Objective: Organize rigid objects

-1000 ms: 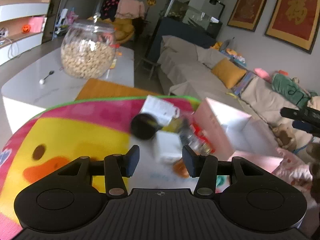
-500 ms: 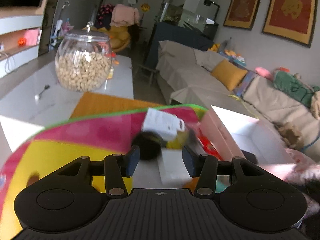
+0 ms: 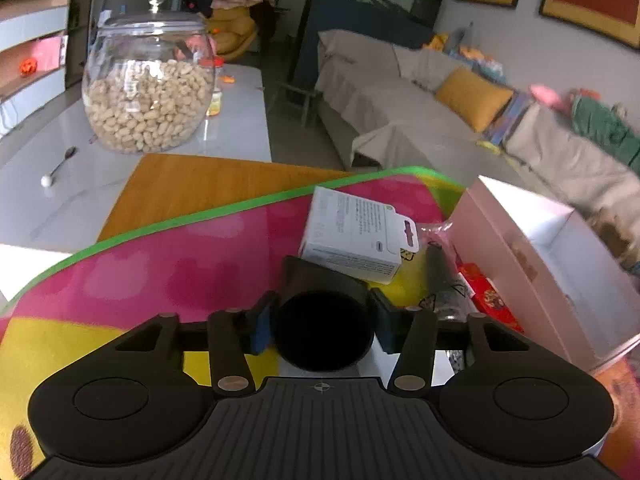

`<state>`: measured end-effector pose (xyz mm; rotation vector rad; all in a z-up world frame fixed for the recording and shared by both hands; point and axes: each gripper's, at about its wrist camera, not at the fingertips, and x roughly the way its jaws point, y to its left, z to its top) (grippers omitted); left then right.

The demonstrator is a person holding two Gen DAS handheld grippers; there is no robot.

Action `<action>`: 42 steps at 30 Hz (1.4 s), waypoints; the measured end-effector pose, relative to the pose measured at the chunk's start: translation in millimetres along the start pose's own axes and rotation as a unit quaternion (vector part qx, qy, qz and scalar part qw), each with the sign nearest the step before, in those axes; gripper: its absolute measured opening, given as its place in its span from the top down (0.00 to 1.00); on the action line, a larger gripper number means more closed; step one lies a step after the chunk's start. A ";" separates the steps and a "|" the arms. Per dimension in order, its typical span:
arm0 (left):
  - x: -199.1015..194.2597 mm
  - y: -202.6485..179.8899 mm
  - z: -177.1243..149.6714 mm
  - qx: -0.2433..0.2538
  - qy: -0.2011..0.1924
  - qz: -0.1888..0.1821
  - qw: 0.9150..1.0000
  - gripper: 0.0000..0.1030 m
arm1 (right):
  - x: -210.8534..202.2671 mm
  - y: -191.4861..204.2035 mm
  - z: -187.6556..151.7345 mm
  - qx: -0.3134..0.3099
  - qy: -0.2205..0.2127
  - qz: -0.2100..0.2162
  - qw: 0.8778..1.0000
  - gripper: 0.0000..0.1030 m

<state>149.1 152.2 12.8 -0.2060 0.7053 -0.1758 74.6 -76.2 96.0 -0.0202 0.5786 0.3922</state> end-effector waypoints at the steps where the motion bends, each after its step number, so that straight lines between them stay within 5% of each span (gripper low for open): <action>1: -6.6 3.4 -3.4 -0.003 -0.002 0.001 1.000 0.48 | 15.1 3.8 16.3 0.001 0.018 0.003 1.000 0.18; 9: -64.2 23.7 -40.9 -0.002 0.000 0.009 1.000 0.48 | 164.6 25.4 83.9 0.076 0.177 0.022 0.981 0.18; 14: -71.9 29.8 -45.1 -0.011 0.001 -0.003 1.000 0.48 | 223.5 35.5 70.5 0.104 0.210 -0.034 0.972 0.16; 18: -70.8 29.3 -47.9 -0.010 -0.004 -0.004 1.000 0.48 | 242.0 45.4 64.5 0.107 0.211 -0.012 0.971 0.15; 19: -70.3 29.3 -48.6 -0.011 -0.006 -0.005 1.000 0.48 | 241.8 50.7 64.1 0.093 0.208 -0.016 0.974 0.17; 21: -69.7 31.4 -49.9 -0.015 -0.008 -0.008 1.000 0.48 | 238.7 61.0 64.7 0.060 0.195 -0.006 0.979 0.41; 22: -69.8 32.6 -50.1 -0.019 -0.009 -0.010 1.000 0.48 | 234.7 63.8 64.3 0.051 0.194 0.006 0.980 0.64; 25: -70.7 33.5 -51.2 -0.019 -0.012 -0.011 1.000 0.48 | 213.8 69.5 68.0 0.041 0.193 0.027 0.980 0.79; 32: -81.1 22.7 -61.5 0.000 -0.014 -0.042 0.999 0.48 | 89.7 51.6 48.8 0.018 0.124 0.085 0.988 0.79; 42: -103.1 -32.9 -97.8 0.068 0.038 -0.139 0.987 0.48 | -69.1 -28.5 -41.0 0.069 0.074 0.070 0.992 0.77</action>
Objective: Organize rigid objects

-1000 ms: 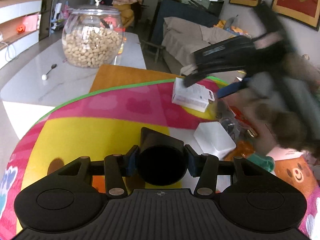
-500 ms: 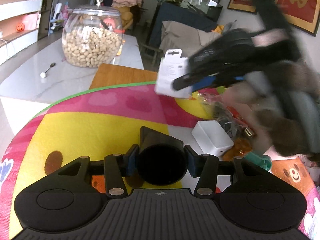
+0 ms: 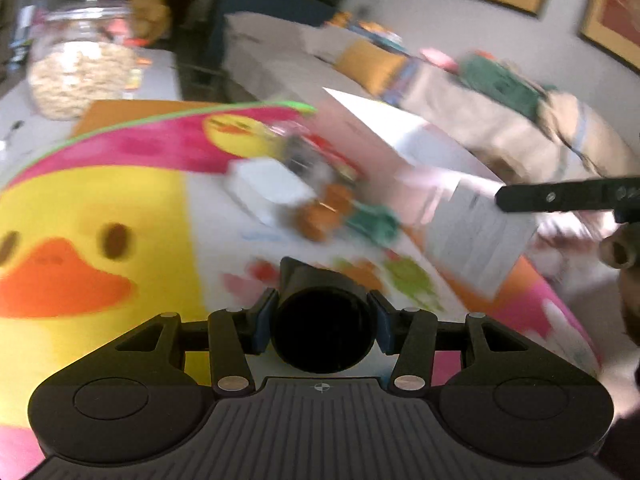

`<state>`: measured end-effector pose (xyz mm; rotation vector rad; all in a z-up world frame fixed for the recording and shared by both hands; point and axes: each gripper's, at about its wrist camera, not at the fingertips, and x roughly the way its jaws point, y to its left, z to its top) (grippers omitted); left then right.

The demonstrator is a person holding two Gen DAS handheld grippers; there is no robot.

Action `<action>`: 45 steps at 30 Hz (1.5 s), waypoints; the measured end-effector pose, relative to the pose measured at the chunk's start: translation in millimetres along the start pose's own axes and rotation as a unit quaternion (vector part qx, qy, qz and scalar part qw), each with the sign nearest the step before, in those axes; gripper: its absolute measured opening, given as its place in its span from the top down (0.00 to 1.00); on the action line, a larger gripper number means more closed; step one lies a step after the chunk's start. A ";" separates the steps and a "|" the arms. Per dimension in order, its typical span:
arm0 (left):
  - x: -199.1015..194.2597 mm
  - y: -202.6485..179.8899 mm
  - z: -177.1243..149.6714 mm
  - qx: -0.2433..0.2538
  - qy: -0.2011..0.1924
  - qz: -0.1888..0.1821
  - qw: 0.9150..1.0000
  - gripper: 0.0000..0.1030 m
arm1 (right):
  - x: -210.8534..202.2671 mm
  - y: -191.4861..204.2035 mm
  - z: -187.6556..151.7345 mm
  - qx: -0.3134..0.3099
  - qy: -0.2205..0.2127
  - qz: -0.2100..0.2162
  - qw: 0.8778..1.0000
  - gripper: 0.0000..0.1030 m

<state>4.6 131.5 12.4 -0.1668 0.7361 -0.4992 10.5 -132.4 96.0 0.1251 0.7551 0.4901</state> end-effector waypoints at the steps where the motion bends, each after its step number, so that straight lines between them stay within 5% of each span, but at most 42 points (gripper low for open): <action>1: 1.6 -7.5 -1.8 0.010 0.004 -0.002 1.000 0.48 | -5.7 -6.5 -11.2 -0.002 -0.001 -0.019 1.000 0.69; 2: 2.7 -14.8 -3.6 0.019 0.007 -0.004 1.000 0.48 | -11.3 -13.1 -21.2 -0.004 -0.003 -0.043 0.999 0.49; 4: 7.8 -29.7 -5.4 0.036 0.013 -0.004 0.999 0.48 | -21.5 -24.9 -39.6 -0.010 -0.023 -0.104 0.994 0.32; 8: 13.8 -52.4 -10.7 0.082 0.015 0.039 0.996 0.45 | -30.5 -38.1 -64.7 -0.029 -0.045 -0.186 0.981 0.32; 16: 5.1 -54.2 -16.1 0.106 0.025 0.098 0.989 0.45 | -24.8 -28.3 -86.1 -0.051 -0.043 -0.165 0.984 0.32; 20: 4.5 -40.4 -12.2 0.067 0.011 0.118 0.991 0.47 | -39.4 -15.0 -85.2 -0.070 -0.072 -0.073 0.992 0.32; 26: 6.6 -40.2 -9.9 0.055 0.005 0.109 0.992 0.45 | -39.9 5.6 -73.9 -0.088 -0.100 -0.007 0.991 0.32; 32: 7.6 -41.6 -11.5 0.060 0.002 0.106 0.993 0.44 | -10.1 23.4 -78.3 -0.124 -0.033 0.017 0.992 0.32; 37: 3.5 -36.7 -11.4 0.064 0.003 0.126 0.990 0.45 | 24.3 24.3 -82.6 -0.072 0.045 0.044 0.995 0.28; 45: -0.8 -28.7 -10.8 0.064 0.010 0.128 0.990 0.46 | 48.1 49.7 -85.7 -0.124 0.062 0.014 0.990 0.21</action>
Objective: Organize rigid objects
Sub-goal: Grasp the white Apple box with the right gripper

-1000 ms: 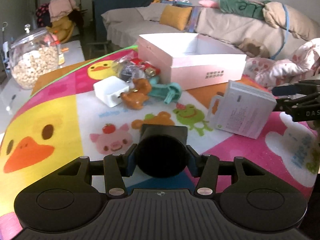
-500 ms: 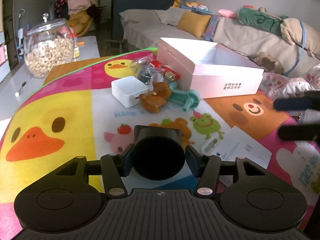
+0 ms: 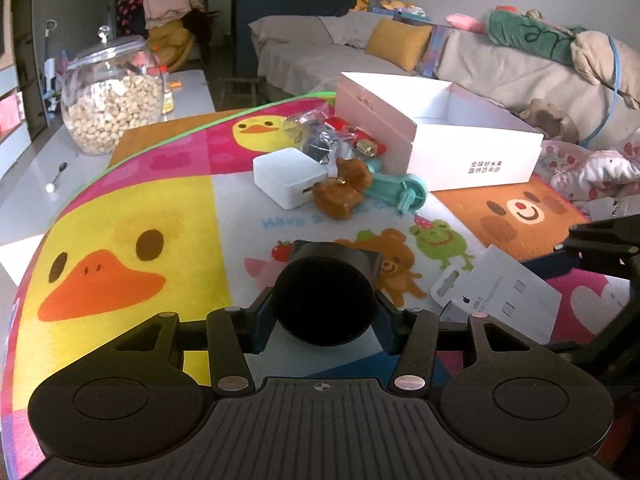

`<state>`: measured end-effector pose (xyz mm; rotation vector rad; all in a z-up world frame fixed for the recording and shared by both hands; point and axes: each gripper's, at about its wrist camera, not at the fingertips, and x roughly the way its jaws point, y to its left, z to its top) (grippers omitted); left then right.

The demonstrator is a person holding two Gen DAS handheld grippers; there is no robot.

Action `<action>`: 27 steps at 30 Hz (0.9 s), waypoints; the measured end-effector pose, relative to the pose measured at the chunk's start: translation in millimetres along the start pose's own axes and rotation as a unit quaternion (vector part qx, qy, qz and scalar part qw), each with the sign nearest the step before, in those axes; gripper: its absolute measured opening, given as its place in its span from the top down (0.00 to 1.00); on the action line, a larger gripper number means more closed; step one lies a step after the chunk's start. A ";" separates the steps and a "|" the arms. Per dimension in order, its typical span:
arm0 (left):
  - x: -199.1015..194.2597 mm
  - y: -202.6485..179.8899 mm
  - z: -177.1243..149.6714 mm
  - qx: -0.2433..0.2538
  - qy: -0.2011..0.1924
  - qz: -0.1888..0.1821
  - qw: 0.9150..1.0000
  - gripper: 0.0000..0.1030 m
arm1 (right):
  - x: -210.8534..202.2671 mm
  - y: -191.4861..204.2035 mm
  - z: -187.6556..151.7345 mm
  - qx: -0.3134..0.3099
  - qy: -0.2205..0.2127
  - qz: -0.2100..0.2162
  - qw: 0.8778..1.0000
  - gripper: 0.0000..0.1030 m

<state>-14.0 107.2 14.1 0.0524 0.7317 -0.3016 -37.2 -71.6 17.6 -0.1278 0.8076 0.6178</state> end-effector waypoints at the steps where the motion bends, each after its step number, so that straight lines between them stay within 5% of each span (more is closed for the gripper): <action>1: 0.7 -0.7 0.4 0.000 0.000 0.002 1.000 0.46 | 2.7 3.7 1.3 -0.012 0.003 -0.026 1.000 0.22; 8: 7.7 -8.1 4.4 0.008 0.002 0.007 1.000 0.40 | -15.1 -26.3 -7.0 -0.016 -0.002 -0.110 0.994 0.27; 13: 15.5 -19.1 6.0 0.034 0.003 0.008 0.999 0.27 | -33.2 -70.7 -22.1 0.065 -0.019 -0.108 0.992 0.25; 17: 18.8 -23.0 6.1 0.044 -0.004 0.010 0.999 0.25 | -33.0 -69.5 -27.1 0.089 -0.033 -0.089 0.992 0.00; 27: 19.9 -22.1 6.7 0.036 -0.009 0.005 0.999 0.25 | -18.6 -55.2 -15.5 0.040 0.002 -0.106 0.994 0.04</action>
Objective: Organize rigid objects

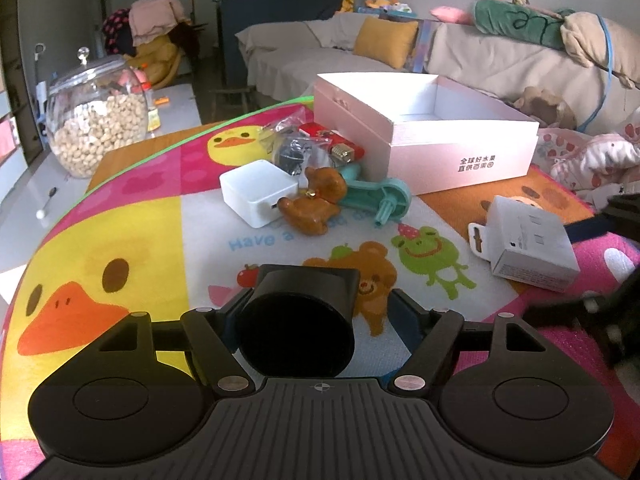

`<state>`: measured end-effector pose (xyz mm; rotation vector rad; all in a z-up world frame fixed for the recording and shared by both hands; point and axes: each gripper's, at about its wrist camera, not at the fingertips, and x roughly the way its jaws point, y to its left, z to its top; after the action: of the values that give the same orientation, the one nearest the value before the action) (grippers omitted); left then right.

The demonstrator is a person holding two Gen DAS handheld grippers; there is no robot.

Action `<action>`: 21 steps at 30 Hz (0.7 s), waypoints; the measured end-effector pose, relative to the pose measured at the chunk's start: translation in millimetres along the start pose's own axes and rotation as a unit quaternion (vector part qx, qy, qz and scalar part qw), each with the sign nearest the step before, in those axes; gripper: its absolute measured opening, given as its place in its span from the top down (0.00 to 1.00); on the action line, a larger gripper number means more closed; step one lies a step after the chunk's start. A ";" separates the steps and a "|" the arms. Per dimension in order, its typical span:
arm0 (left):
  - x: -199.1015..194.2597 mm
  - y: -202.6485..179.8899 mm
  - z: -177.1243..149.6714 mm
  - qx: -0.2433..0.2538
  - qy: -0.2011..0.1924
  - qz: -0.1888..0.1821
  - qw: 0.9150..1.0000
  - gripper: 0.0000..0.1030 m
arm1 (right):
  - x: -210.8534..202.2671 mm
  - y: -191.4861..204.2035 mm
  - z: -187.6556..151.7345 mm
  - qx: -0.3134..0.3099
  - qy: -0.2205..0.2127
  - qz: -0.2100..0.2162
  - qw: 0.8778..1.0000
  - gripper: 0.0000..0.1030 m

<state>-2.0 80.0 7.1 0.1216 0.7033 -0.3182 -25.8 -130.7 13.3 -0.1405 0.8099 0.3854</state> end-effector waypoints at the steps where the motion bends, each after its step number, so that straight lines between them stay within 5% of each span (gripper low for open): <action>1: 0.0 0.3 -0.2 0.000 0.000 0.000 1.000 0.25 | 1.0 -2.5 2.1 0.004 -0.004 -0.004 1.000 0.07; 6: 0.1 0.7 -0.3 -0.003 -0.002 -0.002 1.000 0.25 | 12.8 -8.9 12.4 0.010 -0.020 -0.018 1.000 0.11; 11: -0.2 1.6 -0.4 -0.007 -0.002 -0.003 1.000 0.25 | 15.8 1.1 18.1 -0.025 -0.031 -0.013 0.999 0.25; 15: -3.9 1.8 -2.3 -0.013 -0.018 0.013 1.000 0.42 | -2.8 3.7 20.6 -0.010 -0.043 -0.008 0.999 0.32; 21: -10.3 -3.2 -1.7 0.003 -0.030 0.005 1.000 0.42 | -39.0 7.2 18.3 -0.003 -0.073 -0.028 0.997 0.33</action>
<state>-11.5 79.9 12.5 0.1207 0.6415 -0.3131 -40.5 -130.1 54.4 -0.1389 0.6589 0.3417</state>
